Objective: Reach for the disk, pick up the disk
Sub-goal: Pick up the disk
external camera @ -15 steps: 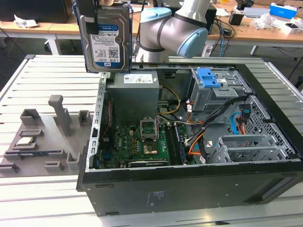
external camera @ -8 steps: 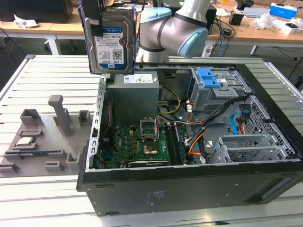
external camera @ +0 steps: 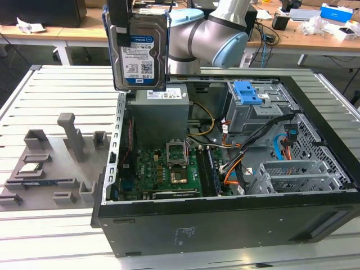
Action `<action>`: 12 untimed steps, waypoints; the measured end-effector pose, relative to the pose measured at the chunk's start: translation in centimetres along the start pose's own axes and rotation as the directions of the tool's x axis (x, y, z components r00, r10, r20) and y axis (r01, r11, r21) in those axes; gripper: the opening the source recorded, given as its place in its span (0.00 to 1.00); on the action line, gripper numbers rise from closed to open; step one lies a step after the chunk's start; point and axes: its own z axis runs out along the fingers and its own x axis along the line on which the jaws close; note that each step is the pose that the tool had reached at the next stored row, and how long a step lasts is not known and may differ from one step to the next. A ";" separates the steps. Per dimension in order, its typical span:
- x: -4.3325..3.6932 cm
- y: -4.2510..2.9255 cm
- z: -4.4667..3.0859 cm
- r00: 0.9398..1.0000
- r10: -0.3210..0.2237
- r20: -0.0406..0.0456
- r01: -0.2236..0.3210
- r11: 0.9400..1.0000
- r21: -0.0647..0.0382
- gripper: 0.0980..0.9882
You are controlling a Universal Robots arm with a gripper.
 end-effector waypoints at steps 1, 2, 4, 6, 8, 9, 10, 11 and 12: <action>0.00 -0.29 0.12 1.000 0.000 0.000 0.000 1.000 0.000 0.30; -0.01 -0.44 0.20 1.000 0.000 0.000 0.000 1.000 0.000 0.30; -0.01 -0.79 0.34 1.000 0.000 0.000 0.000 1.000 0.000 0.30; -0.02 -1.52 0.38 1.000 0.000 0.000 0.000 1.000 0.000 0.30; -0.03 -2.23 0.38 1.000 0.000 0.000 0.000 1.000 0.000 0.30; -0.03 -2.64 0.37 1.000 0.000 0.000 0.000 1.000 0.000 0.30; -0.04 -2.95 0.35 1.000 0.000 0.000 0.000 1.000 0.000 0.30; -0.05 -3.36 0.33 1.000 0.000 0.000 0.000 1.000 0.000 0.30; -0.05 -3.70 0.32 1.000 0.000 0.000 0.000 1.000 0.000 0.30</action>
